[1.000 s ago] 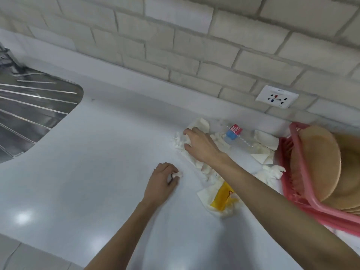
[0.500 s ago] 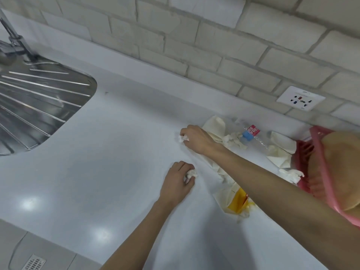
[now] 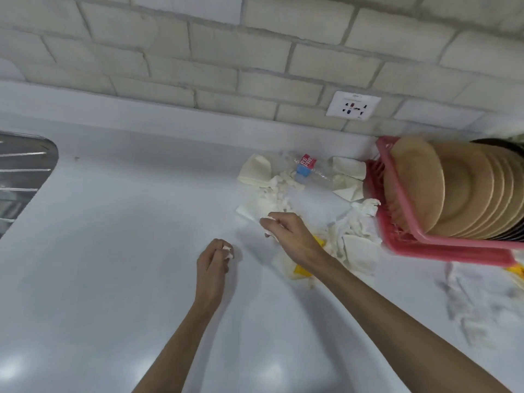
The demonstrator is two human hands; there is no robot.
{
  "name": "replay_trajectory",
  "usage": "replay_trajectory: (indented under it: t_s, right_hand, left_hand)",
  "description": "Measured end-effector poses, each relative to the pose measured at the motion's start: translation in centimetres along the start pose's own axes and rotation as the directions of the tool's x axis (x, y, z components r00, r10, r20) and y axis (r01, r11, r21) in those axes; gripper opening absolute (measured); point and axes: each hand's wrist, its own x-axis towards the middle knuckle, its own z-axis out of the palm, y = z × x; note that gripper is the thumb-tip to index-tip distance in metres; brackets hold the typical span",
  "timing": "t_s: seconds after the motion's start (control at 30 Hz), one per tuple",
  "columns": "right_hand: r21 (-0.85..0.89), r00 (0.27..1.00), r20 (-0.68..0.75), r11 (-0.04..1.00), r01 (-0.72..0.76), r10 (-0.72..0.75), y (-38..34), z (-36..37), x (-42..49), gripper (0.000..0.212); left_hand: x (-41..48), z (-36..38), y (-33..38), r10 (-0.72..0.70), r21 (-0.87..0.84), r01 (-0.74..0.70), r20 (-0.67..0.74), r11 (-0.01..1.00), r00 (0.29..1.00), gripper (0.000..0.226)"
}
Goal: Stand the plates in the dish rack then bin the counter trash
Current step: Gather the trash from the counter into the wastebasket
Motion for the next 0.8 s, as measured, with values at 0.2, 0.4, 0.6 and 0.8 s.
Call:
replay_trajectory:
  t_s: [0.2,0.4,0.6,0.8]
  right_hand:
    - [0.073,0.992,-0.118,0.997,-0.035,0.043,3.8,-0.9,-6.8,0.036]
    - [0.154,0.968,-0.227,0.985,-0.077,0.111,7.1,-3.9,-15.0,0.014]
    - [0.311,0.928,-0.279,0.937,-0.155,0.247,11.6,-7.0,-26.3,0.019]
    - [0.323,0.837,-0.44,0.927,-0.191,0.326,17.6,-8.5,-38.4,0.04]
  left_hand:
    - [-4.5,2.5,0.5,-0.021,0.082,0.003,0.209,0.997,0.978,0.026]
    - [-10.1,6.8,0.5,-0.026,0.247,-0.074,0.381,0.966,0.924,0.028]
    - [-17.8,13.5,0.1,-0.062,0.366,-0.169,0.541,0.915,0.839,0.036]
    - [-27.6,20.1,-1.8,-0.09,0.39,-0.273,0.7,0.879,0.709,0.048]
